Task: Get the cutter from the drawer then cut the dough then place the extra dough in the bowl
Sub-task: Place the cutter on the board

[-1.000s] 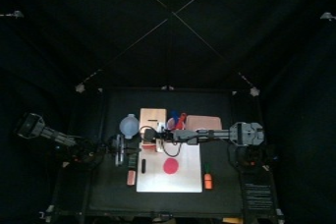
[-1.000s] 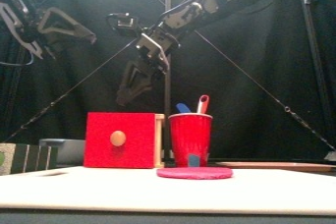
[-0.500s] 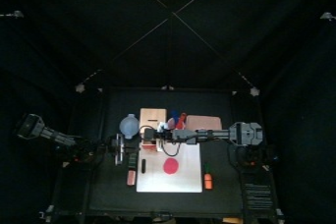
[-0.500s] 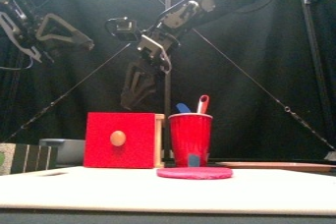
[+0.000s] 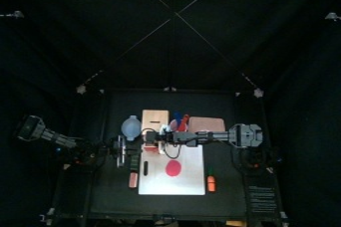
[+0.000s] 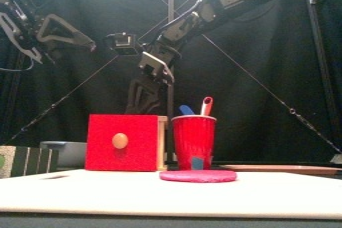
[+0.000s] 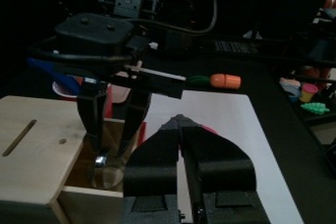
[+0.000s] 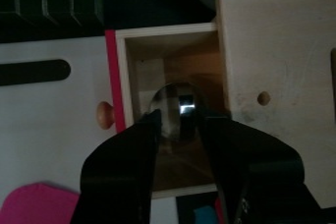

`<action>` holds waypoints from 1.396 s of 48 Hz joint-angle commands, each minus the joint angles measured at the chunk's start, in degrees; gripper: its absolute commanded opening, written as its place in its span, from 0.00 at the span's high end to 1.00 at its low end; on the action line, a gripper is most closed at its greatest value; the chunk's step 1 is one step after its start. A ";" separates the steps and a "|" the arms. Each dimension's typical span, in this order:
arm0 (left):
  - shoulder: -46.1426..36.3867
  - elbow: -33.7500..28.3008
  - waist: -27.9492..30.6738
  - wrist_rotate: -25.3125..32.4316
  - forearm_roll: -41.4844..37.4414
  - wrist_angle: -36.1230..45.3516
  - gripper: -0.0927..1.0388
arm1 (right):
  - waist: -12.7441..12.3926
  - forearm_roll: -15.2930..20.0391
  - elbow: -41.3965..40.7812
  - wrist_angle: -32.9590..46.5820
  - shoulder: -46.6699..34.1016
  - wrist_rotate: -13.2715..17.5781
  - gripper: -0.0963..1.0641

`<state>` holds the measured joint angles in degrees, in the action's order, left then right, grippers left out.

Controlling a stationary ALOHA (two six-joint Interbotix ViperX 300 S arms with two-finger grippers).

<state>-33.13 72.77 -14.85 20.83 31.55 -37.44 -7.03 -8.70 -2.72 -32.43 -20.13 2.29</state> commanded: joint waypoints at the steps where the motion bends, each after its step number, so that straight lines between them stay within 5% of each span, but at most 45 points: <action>1: 0.00 -0.62 0.18 0.00 -0.18 -0.62 0.61 | -0.35 -1.05 1.76 0.09 0.88 -0.09 0.29; 22: -0.09 -0.18 0.18 -0.09 -0.18 -0.62 0.61 | -0.35 -1.93 2.81 0.09 -1.49 -0.09 0.31; 42: 0.00 0.53 0.35 -0.18 0.00 -0.62 0.61 | 0.00 -1.85 3.78 -0.70 -0.97 -0.09 0.56; 67: 0.00 1.49 1.41 -0.35 0.62 -0.62 0.61 | 1.93 -4.92 12.74 -11.07 1.93 -0.18 0.56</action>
<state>-33.22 74.79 -13.71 20.48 32.08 -37.53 -5.36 -12.48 7.47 -42.28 -21.62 2.37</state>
